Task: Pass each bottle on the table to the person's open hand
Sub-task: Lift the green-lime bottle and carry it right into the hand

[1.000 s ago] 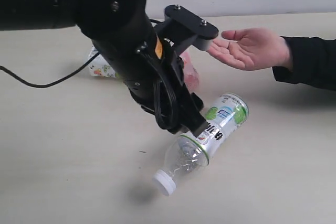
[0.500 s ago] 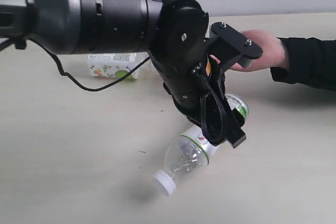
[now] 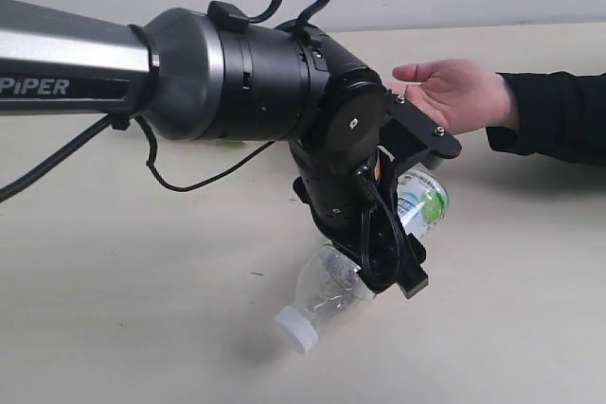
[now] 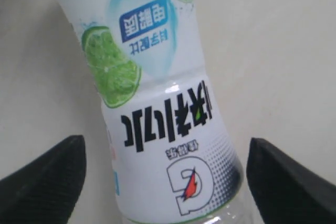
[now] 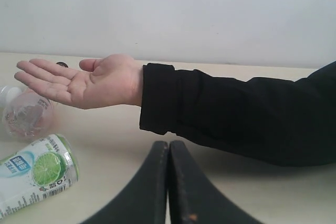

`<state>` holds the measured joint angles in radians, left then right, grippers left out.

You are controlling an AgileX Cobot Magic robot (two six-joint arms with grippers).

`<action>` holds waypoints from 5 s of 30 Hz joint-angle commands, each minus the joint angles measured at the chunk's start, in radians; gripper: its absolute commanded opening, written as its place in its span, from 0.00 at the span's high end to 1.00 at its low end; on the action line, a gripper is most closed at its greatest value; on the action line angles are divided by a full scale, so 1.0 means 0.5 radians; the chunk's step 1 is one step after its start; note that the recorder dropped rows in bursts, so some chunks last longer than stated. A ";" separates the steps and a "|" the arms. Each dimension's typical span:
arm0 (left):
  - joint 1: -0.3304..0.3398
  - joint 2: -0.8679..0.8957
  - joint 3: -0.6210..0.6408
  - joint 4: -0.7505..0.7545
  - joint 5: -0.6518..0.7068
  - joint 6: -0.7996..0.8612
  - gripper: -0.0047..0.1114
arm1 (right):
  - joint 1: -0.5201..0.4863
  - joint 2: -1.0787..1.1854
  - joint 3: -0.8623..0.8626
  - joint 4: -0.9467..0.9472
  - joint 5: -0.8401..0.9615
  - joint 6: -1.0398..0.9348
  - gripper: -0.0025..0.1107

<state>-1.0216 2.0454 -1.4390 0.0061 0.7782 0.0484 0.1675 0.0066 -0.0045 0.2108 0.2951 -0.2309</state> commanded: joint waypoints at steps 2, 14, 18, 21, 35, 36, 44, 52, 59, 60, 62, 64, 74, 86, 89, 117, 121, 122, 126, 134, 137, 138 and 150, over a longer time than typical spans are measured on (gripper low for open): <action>-0.010 0.043 -0.014 0.015 -0.010 0.005 0.27 | -0.009 -0.013 0.009 -0.003 -0.012 -0.002 0.98; -0.010 0.094 -0.014 0.015 0.005 0.001 0.27 | -0.009 -0.013 0.009 -0.003 -0.012 -0.002 0.98; -0.010 0.099 -0.014 0.015 0.018 0.001 0.28 | -0.009 -0.013 0.009 -0.003 -0.012 -0.002 0.98; -0.010 0.108 -0.014 0.015 0.033 0.001 0.29 | -0.009 -0.013 0.009 -0.003 -0.012 -0.002 0.98; -0.010 0.135 -0.014 0.012 0.160 -0.015 0.91 | -0.009 -0.013 0.009 -0.003 -0.012 -0.002 0.98; -0.010 0.136 -0.014 0.012 0.160 -0.016 0.96 | -0.009 -0.013 0.009 -0.003 -0.012 -0.002 0.98; -0.010 -0.004 -0.014 0.007 0.168 -0.016 0.96 | -0.009 -0.013 0.009 -0.003 -0.012 -0.002 0.98; -0.010 -0.304 -0.014 -0.172 0.127 -0.016 0.96 | -0.009 -0.013 0.009 -0.003 -0.012 -0.002 0.98; 0.040 -0.465 -0.014 -0.548 -0.287 -0.290 0.96 | -0.009 -0.013 0.009 -0.003 -0.012 -0.002 0.98; 0.053 -0.470 -0.014 -0.642 -0.365 -0.324 0.96 | -0.009 -0.013 0.009 -0.003 -0.012 -0.002 0.98; 0.087 -0.470 -0.014 -0.889 -0.504 -0.341 0.96 | -0.009 -0.013 0.009 -0.003 -0.012 -0.002 0.98; 0.116 -0.470 -0.014 -1.055 -0.631 -0.372 0.96 | -0.009 -0.013 0.009 -0.003 -0.012 -0.002 0.98; 0.290 -0.430 -0.014 -1.564 -1.008 -0.380 0.96 | -0.009 -0.013 0.009 -0.003 -0.012 -0.002 0.98; 0.416 -0.048 -0.403 -1.769 -0.713 -0.359 0.96 | -0.009 -0.013 0.009 -0.003 -0.012 -0.002 0.98; 0.429 0.051 -0.502 -1.769 -0.708 -0.262 0.96 | -0.009 -0.013 0.009 -0.003 -0.012 -0.002 0.98; 0.509 0.295 -0.610 -1.901 -0.189 -0.263 0.96 | -0.009 -0.013 0.009 -0.003 -0.012 -0.002 0.98; 0.509 0.295 -0.610 -1.898 -0.189 -0.263 0.79 | -0.009 -0.013 0.009 -0.003 -0.012 -0.002 0.98; 0.509 0.295 -0.610 -1.898 -0.189 -0.263 0.73 | -0.009 -0.013 0.009 -0.003 -0.012 -0.002 0.98; 0.509 0.295 -0.610 -1.871 -0.161 -0.245 0.50 | -0.009 -0.013 0.009 -0.003 -0.012 -0.002 0.98; 0.509 0.295 -0.610 -1.862 -0.095 -0.157 0.33 | -0.009 -0.013 0.009 -0.003 -0.012 -0.002 0.98; 0.509 0.295 -0.610 -1.862 -0.095 -0.125 0.25 | -0.009 -0.013 0.009 -0.003 -0.012 -0.002 0.98; 0.509 0.295 -0.610 -1.862 -0.095 -0.097 0.23 | -0.009 -0.013 0.009 -0.003 -0.012 -0.002 0.98; 0.509 0.295 -0.610 -1.862 -0.087 -0.097 0.19 | -0.009 -0.013 0.009 -0.003 -0.012 -0.002 0.98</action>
<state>-0.7686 2.1983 -1.7345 -0.9218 0.7277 -0.0075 0.1675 0.0066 -0.0045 0.2108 0.2951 -0.2309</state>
